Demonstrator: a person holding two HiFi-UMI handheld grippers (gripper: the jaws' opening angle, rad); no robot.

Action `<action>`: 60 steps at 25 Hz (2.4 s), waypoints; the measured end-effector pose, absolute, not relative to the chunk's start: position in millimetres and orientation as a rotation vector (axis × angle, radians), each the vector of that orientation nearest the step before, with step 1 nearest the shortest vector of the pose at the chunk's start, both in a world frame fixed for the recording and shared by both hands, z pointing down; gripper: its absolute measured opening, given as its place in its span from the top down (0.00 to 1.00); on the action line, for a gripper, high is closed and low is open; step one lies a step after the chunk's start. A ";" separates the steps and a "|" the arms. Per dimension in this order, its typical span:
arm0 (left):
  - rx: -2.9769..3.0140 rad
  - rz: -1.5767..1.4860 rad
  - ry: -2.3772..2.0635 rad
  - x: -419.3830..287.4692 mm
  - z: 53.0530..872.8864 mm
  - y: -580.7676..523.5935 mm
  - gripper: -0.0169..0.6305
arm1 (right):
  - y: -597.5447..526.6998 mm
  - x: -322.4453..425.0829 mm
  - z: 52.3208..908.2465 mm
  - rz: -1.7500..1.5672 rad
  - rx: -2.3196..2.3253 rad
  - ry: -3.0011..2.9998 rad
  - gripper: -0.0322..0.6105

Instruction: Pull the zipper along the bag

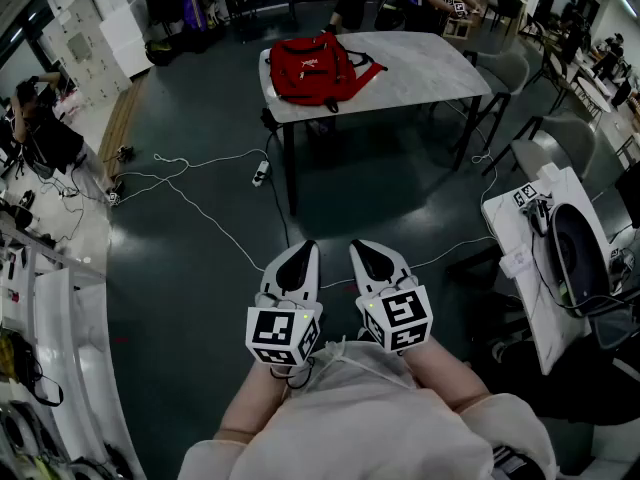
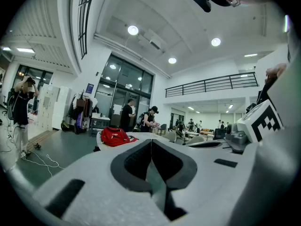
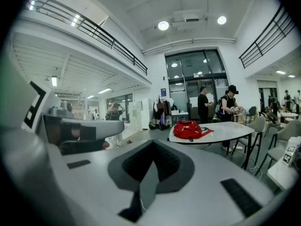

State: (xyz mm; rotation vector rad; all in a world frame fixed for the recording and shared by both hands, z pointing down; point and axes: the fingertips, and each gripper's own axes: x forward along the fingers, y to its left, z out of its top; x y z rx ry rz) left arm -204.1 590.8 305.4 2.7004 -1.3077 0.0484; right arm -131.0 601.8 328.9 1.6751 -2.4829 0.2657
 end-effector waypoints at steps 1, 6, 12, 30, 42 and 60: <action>2.700 0.050 -1.309 -205.1 305.2 590.5 0.94 | 601.6 -132.1 329.1 0.268 1.671 -2.483 0.91; 2.700 0.054 -1.310 -207.3 305.0 587.8 0.94 | 598.7 -135.2 330.0 0.281 1.659 -2.486 0.91; 2.687 0.051 -1.313 -208.4 306.0 582.1 0.94 | 593.0 -136.0 329.2 0.278 1.652 -2.484 0.91; 2.584 0.061 -1.311 -203.8 337.4 537.1 0.94 | 554.9 -119.0 361.2 0.390 1.629 -2.437 0.91; 2.503 0.157 -1.395 -146.5 355.2 415.3 0.94 | 421.9 -58.7 376.1 0.490 1.517 -2.492 0.91; 2.409 0.140 -1.409 -29.1 358.7 209.0 0.94 | 206.8 69.0 386.3 0.558 1.428 -2.494 0.91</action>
